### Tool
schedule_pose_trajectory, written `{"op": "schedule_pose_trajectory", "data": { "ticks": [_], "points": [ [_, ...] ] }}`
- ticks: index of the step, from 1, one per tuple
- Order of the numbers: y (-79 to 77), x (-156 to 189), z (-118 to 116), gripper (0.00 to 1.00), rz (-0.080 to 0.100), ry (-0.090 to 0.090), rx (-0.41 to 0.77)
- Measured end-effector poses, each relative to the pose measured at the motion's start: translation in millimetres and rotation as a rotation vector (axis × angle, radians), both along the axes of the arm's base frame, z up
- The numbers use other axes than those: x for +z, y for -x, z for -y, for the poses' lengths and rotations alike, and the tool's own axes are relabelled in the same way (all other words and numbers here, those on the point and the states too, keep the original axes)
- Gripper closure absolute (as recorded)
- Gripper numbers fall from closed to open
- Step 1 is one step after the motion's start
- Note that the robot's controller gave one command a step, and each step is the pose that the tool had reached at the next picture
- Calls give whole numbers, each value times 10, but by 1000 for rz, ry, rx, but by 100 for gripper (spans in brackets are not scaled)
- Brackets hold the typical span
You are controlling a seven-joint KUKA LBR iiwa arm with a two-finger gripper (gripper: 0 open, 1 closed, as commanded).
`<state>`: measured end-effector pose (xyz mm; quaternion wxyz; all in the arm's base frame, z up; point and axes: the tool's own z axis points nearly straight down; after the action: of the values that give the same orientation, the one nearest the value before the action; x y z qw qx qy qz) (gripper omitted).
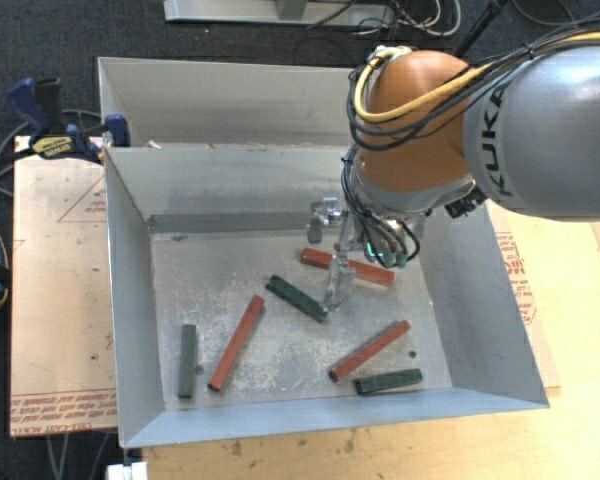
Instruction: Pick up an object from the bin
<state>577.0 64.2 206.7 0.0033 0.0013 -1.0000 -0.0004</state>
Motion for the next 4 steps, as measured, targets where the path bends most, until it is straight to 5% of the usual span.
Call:
{"op": "schedule_pose_trajectory", "data": {
  "ticks": [1, 2, 3, 4],
  "points": [
    [-214, -1167, -411, 0, 0, 0, -117],
    [-178, -1371, 460, 0, 7, 2, 81],
    [-253, -1362, -53, 0, 10, -2, -91],
    [-258, -1355, -39, 100, 11, -1, -93]
  ]
}}
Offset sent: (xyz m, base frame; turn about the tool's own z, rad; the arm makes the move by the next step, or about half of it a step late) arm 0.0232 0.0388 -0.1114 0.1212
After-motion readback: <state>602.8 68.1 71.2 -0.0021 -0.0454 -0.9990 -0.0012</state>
